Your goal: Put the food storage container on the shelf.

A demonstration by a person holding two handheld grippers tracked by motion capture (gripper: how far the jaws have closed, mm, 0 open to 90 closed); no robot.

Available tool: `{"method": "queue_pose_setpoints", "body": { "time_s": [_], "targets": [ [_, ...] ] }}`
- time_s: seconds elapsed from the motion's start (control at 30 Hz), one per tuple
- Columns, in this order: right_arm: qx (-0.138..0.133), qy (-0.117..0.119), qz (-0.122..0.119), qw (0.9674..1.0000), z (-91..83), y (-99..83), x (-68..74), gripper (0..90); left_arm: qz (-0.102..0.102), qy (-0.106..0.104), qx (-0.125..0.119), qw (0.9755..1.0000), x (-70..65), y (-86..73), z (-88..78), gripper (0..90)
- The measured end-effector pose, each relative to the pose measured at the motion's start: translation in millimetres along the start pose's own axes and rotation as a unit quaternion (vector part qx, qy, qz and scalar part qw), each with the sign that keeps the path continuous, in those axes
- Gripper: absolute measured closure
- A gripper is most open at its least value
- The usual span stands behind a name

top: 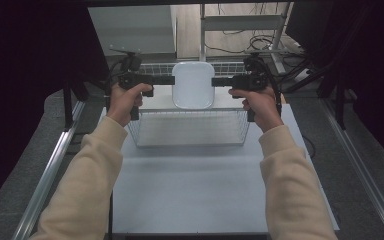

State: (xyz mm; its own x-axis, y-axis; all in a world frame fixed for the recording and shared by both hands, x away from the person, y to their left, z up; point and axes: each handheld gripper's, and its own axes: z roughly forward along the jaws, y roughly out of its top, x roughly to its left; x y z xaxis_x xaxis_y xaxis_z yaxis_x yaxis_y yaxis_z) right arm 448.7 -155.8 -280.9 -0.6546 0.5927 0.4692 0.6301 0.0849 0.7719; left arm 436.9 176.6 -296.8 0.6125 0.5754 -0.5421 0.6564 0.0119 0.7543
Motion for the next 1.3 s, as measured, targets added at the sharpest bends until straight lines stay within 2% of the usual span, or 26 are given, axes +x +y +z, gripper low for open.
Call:
{"method": "queue_pose_setpoints", "body": {
  "time_s": [0.07,0.2,0.43,0.5,0.63,0.83,0.9,0.93,1.03,1.17,1.23,1.3],
  "targets": [
    [0.006,-0.002,0.008,0.9999,4.1,0.0,-4.9,79.4,-0.009,0.003,-0.002,1.0,3.5,0.2,3.4,80.0],
    [0.0,0.001,0.02,0.9998,6.9,1.4,-10.2,79.3,-0.016,0.003,-0.005,0.9999,6.5,2.9,5.7,80.0],
    [-0.006,0.002,0.044,0.999,13.8,6.9,-17.3,76.6,-0.051,0.004,-0.008,0.9987,19.4,8.8,12.4,78.5],
    [-0.007,0.001,0.059,0.9982,17.0,8.9,-20.8,75.2,-0.075,-0.006,-0.011,0.9971,26.2,10.2,15.5,78.3],
    [-0.006,-0.003,0.083,0.9965,23.5,12.1,-28.6,72.5,-0.125,-0.033,-0.011,0.9916,42.9,11.2,22.1,78.3],
    [-0.009,0.001,0.125,0.9922,32.8,14.6,-42.2,70.3,-0.161,-0.051,-0.016,0.9856,56.4,11.2,29.6,76.9],
    [-0.009,-0.005,0.13,0.9914,36.0,13.8,-45.6,69.5,-0.164,-0.039,-0.008,0.9857,59.0,10.7,33.0,74.8],
    [-0.005,-0.012,0.13,0.9914,38.1,13.2,-46.7,68.5,-0.167,-0.042,-0.011,0.985,60.5,10.1,33.9,74.1],
    [-0.015,-0.005,0.138,0.9903,40.0,11.5,-50.4,68.5,-0.168,-0.045,-0.017,0.9846,61.9,9.6,34.9,74.2],
    [-0.021,-0.005,0.137,0.9903,40.0,10.6,-51.2,68.3,-0.16,-0.041,-0.018,0.9861,59.9,9.2,35.2,72.8],
    [-0.024,-0.004,0.132,0.9909,39.4,10.6,-50.0,64.7,-0.155,-0.04,-0.021,0.9869,56.6,9.1,35.1,66.8],
    [-0.036,-0.002,0.12,0.9921,36.7,10.5,-46.2,57.5,-0.137,-0.034,-0.027,0.9896,50.7,9.2,33.4,59.3]
  ]
}}
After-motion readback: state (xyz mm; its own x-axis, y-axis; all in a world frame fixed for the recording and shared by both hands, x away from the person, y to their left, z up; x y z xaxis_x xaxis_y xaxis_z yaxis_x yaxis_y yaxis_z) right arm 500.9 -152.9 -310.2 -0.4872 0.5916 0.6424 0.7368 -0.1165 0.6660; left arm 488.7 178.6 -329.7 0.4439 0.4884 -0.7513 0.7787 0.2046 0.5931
